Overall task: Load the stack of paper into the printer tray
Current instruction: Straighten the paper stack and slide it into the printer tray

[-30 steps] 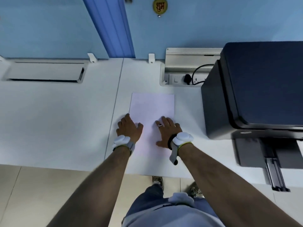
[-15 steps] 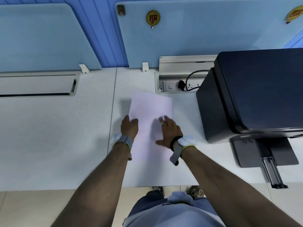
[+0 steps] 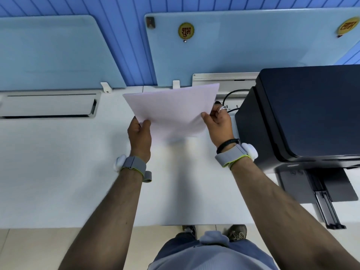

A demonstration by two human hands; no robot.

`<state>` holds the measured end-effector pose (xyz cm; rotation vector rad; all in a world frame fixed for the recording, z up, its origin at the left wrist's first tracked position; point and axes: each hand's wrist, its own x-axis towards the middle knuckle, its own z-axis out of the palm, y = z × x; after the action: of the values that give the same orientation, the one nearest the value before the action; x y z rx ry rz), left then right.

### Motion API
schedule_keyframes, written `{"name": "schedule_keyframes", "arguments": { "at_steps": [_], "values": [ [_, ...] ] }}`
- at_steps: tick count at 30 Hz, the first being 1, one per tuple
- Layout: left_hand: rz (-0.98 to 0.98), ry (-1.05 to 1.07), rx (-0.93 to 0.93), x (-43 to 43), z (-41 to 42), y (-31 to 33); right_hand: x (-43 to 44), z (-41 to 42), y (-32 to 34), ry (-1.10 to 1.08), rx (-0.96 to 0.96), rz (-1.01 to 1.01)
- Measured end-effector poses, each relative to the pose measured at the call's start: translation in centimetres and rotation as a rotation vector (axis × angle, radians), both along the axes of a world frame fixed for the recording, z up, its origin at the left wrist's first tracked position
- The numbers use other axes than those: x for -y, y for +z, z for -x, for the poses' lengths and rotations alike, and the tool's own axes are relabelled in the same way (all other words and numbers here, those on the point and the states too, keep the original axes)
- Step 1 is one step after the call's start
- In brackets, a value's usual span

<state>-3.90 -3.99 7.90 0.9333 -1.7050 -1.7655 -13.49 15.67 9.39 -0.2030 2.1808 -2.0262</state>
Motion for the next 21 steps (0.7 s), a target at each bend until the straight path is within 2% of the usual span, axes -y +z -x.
{"name": "schedule_keyframes", "arguments": {
  "at_steps": [5, 11, 17, 21],
  "values": [
    [0.000, -0.092, 0.041, -0.7, -1.4, 0.3, -0.3, -1.5, -0.8, 0.073, -0.052, -0.102],
    [0.081, -0.090, 0.066, -1.3, -1.9, 0.9, -0.3, -1.8, -0.7, 0.032, -0.138, -0.191],
    [0.117, -0.119, 0.169, -2.2, -2.0, -0.1, -0.8, -2.5, -2.0, 0.058, -0.169, -0.296],
    [0.110, -0.133, 0.212, -3.1, -2.3, -1.0, -1.1, -3.4, -3.4, 0.091, -0.096, -0.354]
  ]
}}
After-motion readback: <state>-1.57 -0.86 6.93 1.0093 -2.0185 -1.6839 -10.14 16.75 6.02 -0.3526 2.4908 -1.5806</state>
